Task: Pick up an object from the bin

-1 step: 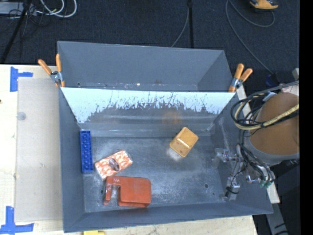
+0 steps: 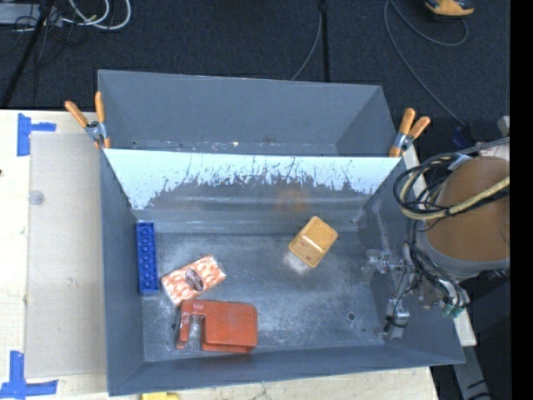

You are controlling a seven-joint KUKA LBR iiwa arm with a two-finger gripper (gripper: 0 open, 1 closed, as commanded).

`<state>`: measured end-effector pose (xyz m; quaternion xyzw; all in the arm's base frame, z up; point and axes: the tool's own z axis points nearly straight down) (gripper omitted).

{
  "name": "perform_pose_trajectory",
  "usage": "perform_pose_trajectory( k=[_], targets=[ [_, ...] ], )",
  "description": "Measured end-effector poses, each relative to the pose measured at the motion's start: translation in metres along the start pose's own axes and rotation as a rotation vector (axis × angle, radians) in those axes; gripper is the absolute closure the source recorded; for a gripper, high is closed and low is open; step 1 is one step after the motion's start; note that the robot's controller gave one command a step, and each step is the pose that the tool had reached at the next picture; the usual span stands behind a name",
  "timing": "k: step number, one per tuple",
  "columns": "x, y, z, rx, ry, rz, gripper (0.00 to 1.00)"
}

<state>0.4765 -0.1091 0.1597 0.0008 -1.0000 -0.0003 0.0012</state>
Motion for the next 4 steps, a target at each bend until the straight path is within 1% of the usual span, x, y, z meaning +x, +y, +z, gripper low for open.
perform_pose_trajectory(
  k=[1, 2, 3, 4],
  targets=[
    [-0.001, -0.024, 0.053, 0.000, 0.000, 0.004, 0.00],
    [-0.014, -0.027, 0.018, -0.003, 0.010, 0.015, 0.00],
    [-0.036, -0.028, 0.029, 0.001, -0.008, 0.090, 0.00],
    [-0.037, -0.033, 0.011, -0.005, 0.016, 0.111, 0.00]
  ],
)
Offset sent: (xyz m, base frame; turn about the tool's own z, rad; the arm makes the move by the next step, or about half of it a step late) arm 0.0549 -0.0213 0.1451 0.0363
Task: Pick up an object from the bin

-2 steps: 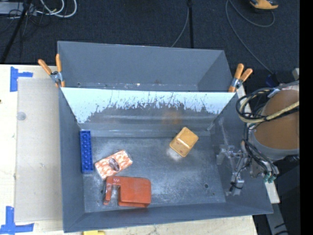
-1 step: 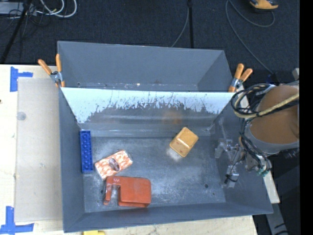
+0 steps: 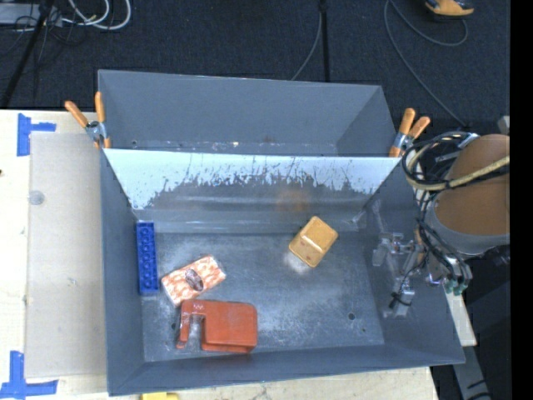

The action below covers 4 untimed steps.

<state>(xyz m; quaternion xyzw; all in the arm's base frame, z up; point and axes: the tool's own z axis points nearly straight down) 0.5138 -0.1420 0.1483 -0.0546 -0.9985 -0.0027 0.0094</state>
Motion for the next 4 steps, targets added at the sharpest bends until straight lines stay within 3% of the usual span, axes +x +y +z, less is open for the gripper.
perform_pose_trajectory(
  k=[1, 2, 3, 4],
  targets=[
    [-0.018, 0.016, -0.020, 0.003, -0.026, 0.062, 0.00],
    [-0.051, 0.025, 0.051, 0.001, -0.012, 0.036, 0.00],
    [-0.063, 0.047, 0.030, 0.000, -0.003, 0.062, 0.00],
    [-0.075, 0.065, 0.016, 0.000, -0.025, 0.098, 0.00]
  ],
)
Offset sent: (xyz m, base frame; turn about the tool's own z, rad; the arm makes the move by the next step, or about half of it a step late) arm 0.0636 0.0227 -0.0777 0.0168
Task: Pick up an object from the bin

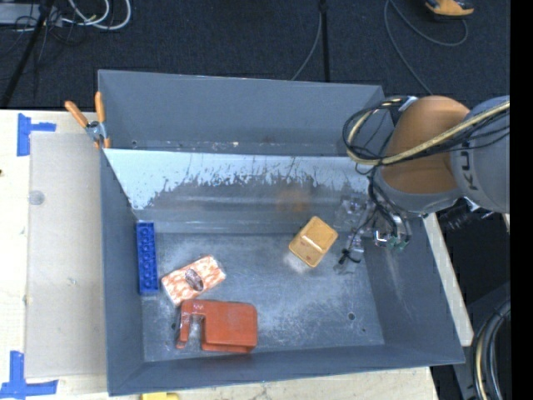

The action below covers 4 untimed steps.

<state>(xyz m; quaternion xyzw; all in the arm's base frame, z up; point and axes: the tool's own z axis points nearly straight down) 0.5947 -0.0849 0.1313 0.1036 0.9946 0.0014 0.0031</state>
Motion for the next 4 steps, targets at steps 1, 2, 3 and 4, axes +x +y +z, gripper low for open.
perform_pose_trajectory(
  k=[1, 2, 3, 4],
  targets=[
    [-0.012, 0.023, 0.044, 0.001, 0.016, -0.064, 0.00],
    [0.003, 0.024, 0.062, 0.000, 0.002, -0.207, 1.00],
    [0.003, 0.025, 0.062, 0.000, 0.001, -0.208, 0.00],
    [0.003, 0.025, 0.062, 0.000, 0.001, -0.208, 0.00]
  ],
)
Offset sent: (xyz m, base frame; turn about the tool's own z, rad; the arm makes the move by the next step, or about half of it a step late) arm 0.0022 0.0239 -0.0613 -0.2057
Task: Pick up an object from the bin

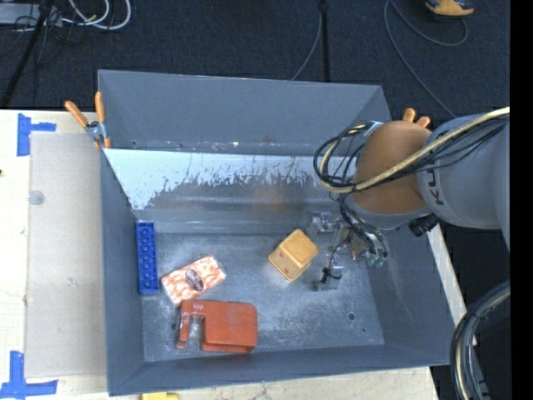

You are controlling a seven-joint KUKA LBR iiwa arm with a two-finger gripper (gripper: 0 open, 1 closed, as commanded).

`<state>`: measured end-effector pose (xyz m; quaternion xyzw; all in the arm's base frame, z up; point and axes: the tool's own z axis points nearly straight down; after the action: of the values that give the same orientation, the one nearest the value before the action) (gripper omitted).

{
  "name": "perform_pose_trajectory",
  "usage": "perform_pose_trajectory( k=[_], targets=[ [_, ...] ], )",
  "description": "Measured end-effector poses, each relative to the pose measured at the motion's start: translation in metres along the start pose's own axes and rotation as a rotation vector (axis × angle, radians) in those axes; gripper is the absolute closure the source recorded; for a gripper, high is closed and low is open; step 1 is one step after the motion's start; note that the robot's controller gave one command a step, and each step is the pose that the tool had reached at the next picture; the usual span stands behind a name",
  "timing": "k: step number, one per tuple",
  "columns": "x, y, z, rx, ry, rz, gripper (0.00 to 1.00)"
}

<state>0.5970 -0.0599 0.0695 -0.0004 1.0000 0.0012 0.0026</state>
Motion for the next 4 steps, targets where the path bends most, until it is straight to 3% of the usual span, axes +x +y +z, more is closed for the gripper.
perform_pose_trajectory(
  k=[1, 2, 3, 4],
  targets=[
    [-0.006, 0.021, 0.000, 0.003, 0.000, -0.050, 0.00],
    [0.011, 0.067, -0.012, 0.000, 0.003, 0.368, 1.00],
    [0.011, 0.067, -0.012, 0.001, 0.003, 0.367, 1.00],
    [0.012, 0.059, -0.104, 0.001, 0.003, 0.337, 1.00]
  ],
)
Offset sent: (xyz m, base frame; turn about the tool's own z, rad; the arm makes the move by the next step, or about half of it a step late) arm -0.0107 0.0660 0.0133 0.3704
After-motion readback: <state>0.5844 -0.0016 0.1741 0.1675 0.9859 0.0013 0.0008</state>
